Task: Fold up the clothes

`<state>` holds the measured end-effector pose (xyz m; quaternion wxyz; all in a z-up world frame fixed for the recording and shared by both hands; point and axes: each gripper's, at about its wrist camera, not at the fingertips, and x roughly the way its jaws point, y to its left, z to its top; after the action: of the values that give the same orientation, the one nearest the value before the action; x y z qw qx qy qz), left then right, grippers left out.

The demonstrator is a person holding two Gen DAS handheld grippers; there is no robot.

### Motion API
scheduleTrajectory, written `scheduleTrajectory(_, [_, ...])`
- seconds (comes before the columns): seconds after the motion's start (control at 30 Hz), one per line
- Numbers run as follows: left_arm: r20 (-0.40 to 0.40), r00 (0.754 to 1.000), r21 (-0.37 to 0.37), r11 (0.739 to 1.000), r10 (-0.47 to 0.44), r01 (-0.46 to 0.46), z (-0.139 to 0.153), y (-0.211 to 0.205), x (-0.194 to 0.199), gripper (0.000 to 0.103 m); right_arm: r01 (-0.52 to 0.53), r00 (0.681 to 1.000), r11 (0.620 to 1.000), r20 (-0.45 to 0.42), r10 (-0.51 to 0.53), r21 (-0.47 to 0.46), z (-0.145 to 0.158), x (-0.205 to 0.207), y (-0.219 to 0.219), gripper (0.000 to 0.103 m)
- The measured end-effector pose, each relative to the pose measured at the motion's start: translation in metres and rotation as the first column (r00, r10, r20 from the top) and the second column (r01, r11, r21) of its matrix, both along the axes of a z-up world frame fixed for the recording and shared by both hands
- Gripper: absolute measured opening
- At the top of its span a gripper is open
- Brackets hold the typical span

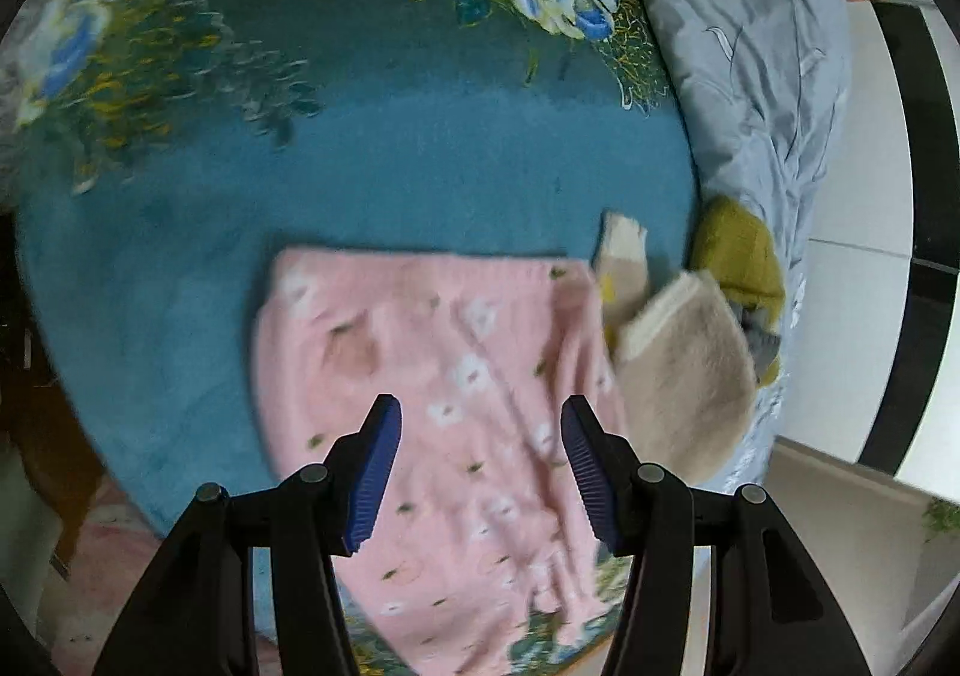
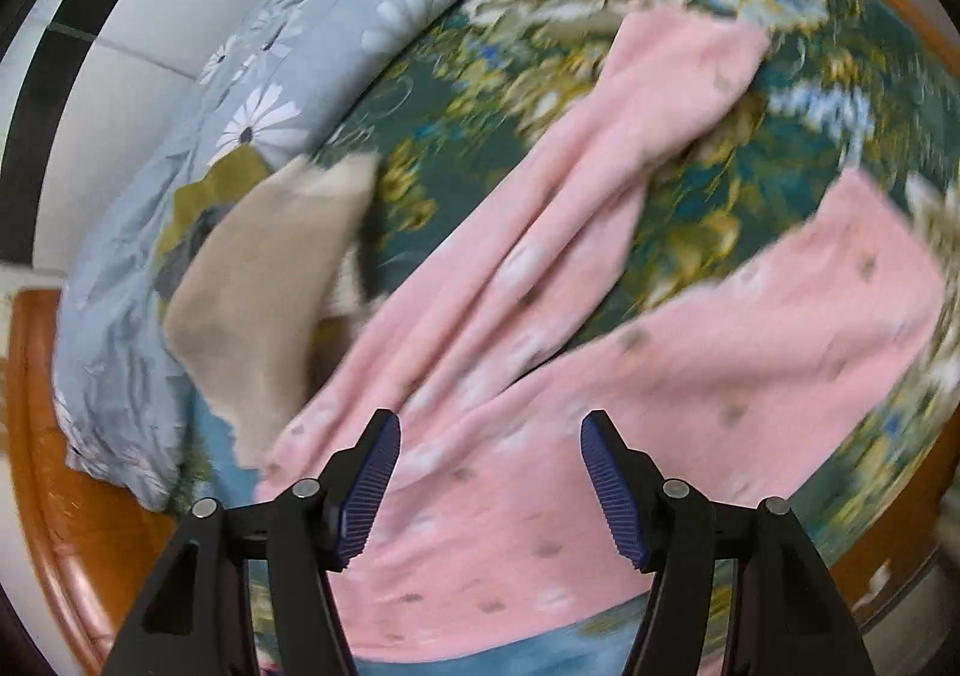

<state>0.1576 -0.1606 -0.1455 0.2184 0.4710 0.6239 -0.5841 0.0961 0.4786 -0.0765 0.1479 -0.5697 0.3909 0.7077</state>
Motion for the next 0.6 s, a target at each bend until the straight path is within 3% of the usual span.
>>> scheduleTrajectory(0.13, [-0.038, 0.998, 0.136, 0.99, 0.04, -0.034, -0.029, -0.009, -0.046, 0.057, -0.016, 0.999, 1.0, 0.047, 0.017, -0.018, -0.003, 0.001, -0.043, 0.066])
scheduleTrajectory(0.23, [-0.065, 0.994, 0.267, 0.961, 0.092, -0.072, -0.056, -0.007, -0.084, 0.057, -0.068, 0.994, 0.997, 0.091, 0.065, 0.024, -0.002, 0.005, -0.057, 0.066])
scheduleTrajectory(0.33, [-0.039, 0.991, 0.343, 0.934, 0.125, -0.104, -0.082, 0.004, -0.126, 0.057, -0.092, 0.987, 0.994, 0.137, 0.083, 0.064, -0.002, 0.011, -0.06, 0.066])
scheduleTrajectory(0.47, [-0.02, 0.997, 0.346, 0.937, 0.069, -0.058, -0.105, 0.019, -0.185, 0.057, -0.037, 0.981, 0.994, 0.195, 0.017, 0.101, -0.004, 0.024, -0.042, 0.066])
scheduleTrajectory(0.6, [0.066, 0.998, 0.346, 0.938, -0.004, -0.019, -0.134, 0.036, -0.221, 0.057, 0.018, 0.971, 0.992, 0.236, -0.046, 0.123, -0.007, 0.033, -0.027, 0.066])
